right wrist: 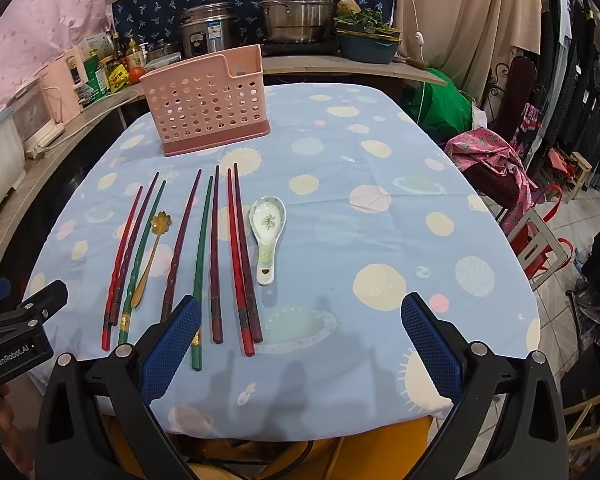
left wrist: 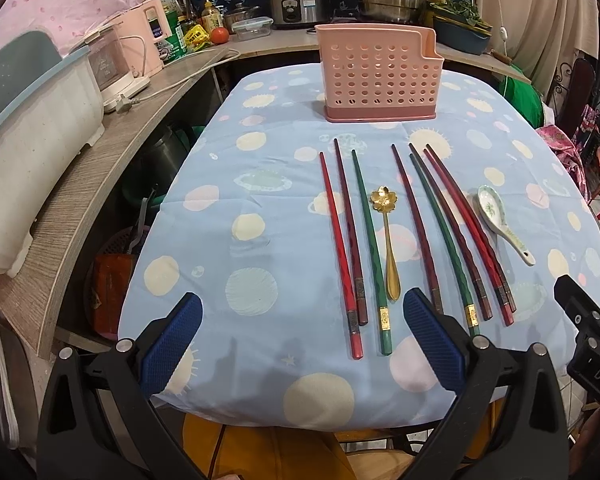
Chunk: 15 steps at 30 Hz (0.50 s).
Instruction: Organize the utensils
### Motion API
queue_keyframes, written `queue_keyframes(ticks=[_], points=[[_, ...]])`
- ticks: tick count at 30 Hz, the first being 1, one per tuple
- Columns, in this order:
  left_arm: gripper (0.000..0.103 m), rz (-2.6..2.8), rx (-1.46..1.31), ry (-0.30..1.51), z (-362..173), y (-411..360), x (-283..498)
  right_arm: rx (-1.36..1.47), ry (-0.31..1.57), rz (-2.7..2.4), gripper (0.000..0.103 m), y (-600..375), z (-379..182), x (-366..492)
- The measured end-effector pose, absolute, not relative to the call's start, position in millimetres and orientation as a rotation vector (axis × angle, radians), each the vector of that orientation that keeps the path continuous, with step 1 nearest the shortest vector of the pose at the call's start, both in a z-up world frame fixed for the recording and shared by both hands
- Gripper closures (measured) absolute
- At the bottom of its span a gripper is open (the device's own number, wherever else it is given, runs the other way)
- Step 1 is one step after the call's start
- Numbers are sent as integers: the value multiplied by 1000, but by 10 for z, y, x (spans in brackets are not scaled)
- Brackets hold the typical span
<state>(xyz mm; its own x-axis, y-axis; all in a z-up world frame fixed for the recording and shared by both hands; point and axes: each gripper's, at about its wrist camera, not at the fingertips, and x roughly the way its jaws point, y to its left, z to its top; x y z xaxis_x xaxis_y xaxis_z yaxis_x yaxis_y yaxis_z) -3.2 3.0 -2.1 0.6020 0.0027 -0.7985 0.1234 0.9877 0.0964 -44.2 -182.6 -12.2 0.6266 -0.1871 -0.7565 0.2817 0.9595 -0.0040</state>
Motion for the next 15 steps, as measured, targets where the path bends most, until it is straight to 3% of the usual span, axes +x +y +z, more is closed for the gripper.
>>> queue_keyframes(ticks=[15], points=[[7,-69,142,925,-33,42,-42,114,851,-267,6,-1835,-104,-457]])
